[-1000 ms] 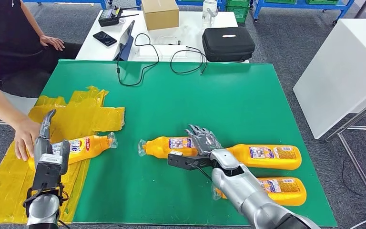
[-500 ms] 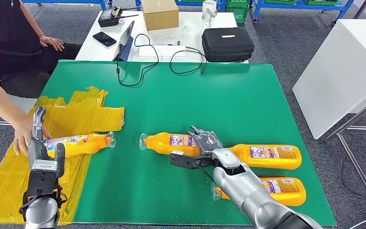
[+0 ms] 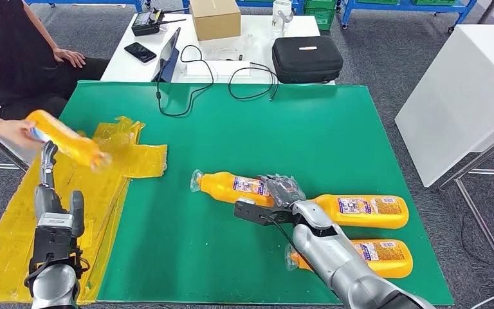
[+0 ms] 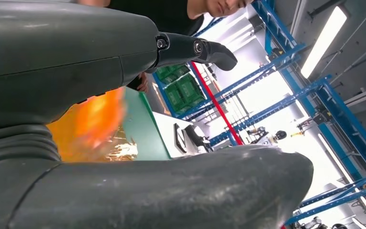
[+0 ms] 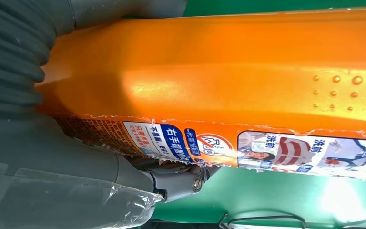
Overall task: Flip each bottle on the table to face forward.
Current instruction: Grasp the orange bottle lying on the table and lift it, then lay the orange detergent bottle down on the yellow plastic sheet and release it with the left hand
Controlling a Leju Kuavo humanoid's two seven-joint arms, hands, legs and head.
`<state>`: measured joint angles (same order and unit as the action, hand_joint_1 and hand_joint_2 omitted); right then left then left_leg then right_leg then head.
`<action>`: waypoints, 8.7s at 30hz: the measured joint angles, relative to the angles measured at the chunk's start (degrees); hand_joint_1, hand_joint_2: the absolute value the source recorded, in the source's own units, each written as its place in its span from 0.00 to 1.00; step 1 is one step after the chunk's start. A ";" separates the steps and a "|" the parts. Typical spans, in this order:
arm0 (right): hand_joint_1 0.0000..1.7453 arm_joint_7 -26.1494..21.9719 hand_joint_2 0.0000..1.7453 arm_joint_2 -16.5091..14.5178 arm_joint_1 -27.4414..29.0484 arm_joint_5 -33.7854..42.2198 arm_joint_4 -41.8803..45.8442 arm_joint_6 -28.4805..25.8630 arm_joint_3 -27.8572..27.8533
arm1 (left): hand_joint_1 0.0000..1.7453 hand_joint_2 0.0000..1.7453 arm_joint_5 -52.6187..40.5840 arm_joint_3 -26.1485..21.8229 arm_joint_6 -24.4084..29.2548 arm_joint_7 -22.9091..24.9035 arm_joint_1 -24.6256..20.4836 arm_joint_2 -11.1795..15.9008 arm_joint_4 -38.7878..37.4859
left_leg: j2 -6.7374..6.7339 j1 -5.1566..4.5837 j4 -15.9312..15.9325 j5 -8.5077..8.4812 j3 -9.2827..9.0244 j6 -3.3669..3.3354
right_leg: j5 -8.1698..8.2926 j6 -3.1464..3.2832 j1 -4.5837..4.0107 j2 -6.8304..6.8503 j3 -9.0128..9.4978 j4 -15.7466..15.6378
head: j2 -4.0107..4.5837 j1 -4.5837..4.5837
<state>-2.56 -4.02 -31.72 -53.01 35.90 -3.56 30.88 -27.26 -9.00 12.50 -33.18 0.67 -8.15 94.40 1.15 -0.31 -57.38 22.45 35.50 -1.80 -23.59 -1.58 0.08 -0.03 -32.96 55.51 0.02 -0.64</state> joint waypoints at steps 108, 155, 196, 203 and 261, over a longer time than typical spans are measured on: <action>1.00 -10.23 1.00 -8.40 13.12 15.46 43.79 -4.20 -2.23 | 0.00 1.00 37.16 7.58 -35.60 5.20 2.14 -1.44 -4.31 | 0.03 0.05 0.00 -0.10 0.99 0.17 | 0.01 0.10 -0.01 0.00 -0.97 0.14 | 0.00 -0.08; 1.00 -11.32 1.00 -15.27 7.23 13.20 17.74 -8.86 9.68 | 0.00 1.00 52.81 12.76 -41.51 9.71 -0.54 -2.56 -4.15 | -0.02 0.06 -0.01 -0.10 1.07 0.18 | 0.05 0.17 -0.02 -0.01 -1.08 0.15 | 0.00 -0.09; 1.00 -9.81 1.00 -15.56 9.91 9.99 18.39 -5.06 20.10 | 1.00 1.00 35.24 8.92 -33.05 4.63 6.44 -0.75 -4.76 | -0.05 0.08 0.01 -0.09 1.10 0.19 | 0.03 0.20 -0.02 -0.01 -1.13 0.14 | 0.00 -0.10; 0.00 -9.03 1.00 -14.43 11.67 9.21 20.91 -6.84 19.24 | 1.00 1.00 31.43 8.79 -30.84 4.68 6.89 -1.04 -3.04 | -0.01 0.08 0.00 -0.09 1.10 0.19 | 0.03 0.20 -0.02 -0.01 -1.14 0.14 | 0.00 -0.09; 0.00 -10.34 1.00 31.78 50.18 13.76 78.95 -4.51 -12.08 | 0.00 0.00 -60.60 -0.27 27.54 23.19 -5.96 11.91 -40.08 | 0.22 -0.05 0.03 0.34 0.15 0.08 | -0.41 0.03 0.04 0.07 -0.29 0.08 | 0.00 -0.05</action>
<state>-12.90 27.76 18.46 -39.25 114.85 -8.07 18.80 -87.86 -9.27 40.04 -9.99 -5.30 3.76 54.32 1.37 -0.36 -57.35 22.79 35.65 -1.72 -23.99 -1.55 0.11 0.04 -33.25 55.58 0.02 -0.69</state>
